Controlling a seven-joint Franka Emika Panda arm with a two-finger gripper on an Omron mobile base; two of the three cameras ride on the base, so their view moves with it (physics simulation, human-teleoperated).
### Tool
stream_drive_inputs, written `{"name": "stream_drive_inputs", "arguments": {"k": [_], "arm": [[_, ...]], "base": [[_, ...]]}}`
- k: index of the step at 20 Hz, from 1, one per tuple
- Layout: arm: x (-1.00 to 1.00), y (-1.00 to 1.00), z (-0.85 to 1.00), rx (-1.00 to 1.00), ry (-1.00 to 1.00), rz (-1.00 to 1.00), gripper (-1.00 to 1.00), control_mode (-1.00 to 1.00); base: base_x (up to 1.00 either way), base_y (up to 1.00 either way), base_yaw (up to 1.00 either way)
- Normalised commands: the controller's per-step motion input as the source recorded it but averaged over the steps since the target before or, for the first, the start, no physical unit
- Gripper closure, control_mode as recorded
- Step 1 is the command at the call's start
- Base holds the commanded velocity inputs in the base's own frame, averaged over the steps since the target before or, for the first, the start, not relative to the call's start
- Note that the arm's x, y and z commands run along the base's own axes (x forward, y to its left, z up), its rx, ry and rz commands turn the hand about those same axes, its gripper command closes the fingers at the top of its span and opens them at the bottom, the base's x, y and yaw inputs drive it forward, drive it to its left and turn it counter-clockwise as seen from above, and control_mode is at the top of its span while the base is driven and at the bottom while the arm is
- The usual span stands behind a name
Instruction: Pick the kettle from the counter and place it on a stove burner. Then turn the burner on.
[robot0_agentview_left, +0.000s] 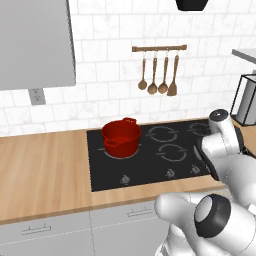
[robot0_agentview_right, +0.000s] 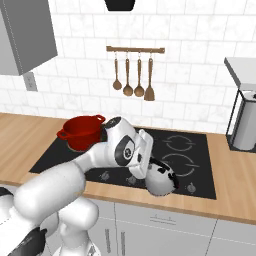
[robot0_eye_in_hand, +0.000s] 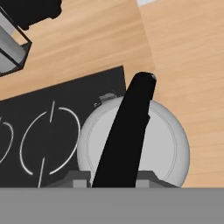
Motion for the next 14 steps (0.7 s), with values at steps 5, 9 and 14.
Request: {"name": "stream_drive_inputs", "arguments": {"k": [5,9,14], "arm": [[0.31,-0.48,0.0,0.07,0.0,0.0,1.0,-1.0],[0.29,-0.36,0.02,0.08,0.0,0.0,1.0,-1.0],[0.34,-0.3,0.08,0.09,-0.01,0.0,1.0,-1.0]], "base": [[0.0,0.0,0.0],[0.0,0.0,0.0],[0.0,0.0,0.0]]}}
